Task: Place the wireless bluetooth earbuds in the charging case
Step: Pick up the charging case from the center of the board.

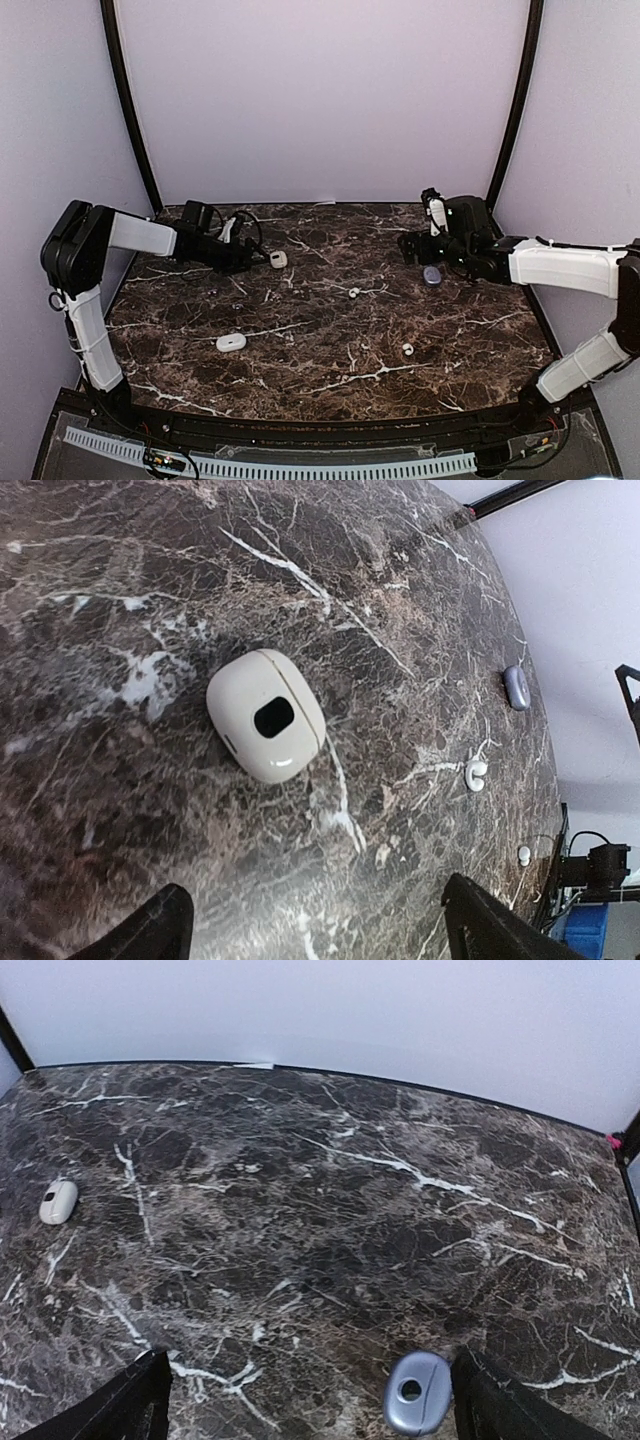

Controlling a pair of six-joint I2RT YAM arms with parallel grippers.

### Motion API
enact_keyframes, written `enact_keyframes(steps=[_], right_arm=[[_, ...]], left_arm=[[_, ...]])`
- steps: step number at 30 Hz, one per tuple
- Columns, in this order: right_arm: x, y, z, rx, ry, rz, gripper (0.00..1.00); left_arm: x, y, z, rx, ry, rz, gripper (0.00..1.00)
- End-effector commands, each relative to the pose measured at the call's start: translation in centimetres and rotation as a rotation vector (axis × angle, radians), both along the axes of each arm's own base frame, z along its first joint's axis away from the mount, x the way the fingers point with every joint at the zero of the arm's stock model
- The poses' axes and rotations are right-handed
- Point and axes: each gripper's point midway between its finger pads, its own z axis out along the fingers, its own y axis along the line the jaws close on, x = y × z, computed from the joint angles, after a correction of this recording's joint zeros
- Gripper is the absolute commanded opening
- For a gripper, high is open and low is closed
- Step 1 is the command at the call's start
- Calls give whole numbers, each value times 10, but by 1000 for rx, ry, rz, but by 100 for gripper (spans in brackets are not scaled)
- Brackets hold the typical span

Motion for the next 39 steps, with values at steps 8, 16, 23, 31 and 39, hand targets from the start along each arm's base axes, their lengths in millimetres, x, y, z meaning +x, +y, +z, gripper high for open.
enact_keyframes(steps=[8, 16, 23, 31, 39], right_arm=[[23, -40, -49, -168, 237, -232, 98], [28, -64, -70, -139, 326, -280, 82], [21, -69, -101, -124, 402, -309, 74], [27, -77, -117, -132, 430, -354, 72], [30, -86, -132, -131, 474, -388, 70]], left_arm=[[-31, 53, 88, 116, -295, 198, 99], [-67, 76, 114, 71, -490, 290, 99], [-99, 111, 100, 39, -504, 485, 99], [-115, 125, 78, 38, -449, 557, 99], [-119, 123, 62, 61, -410, 538, 96]])
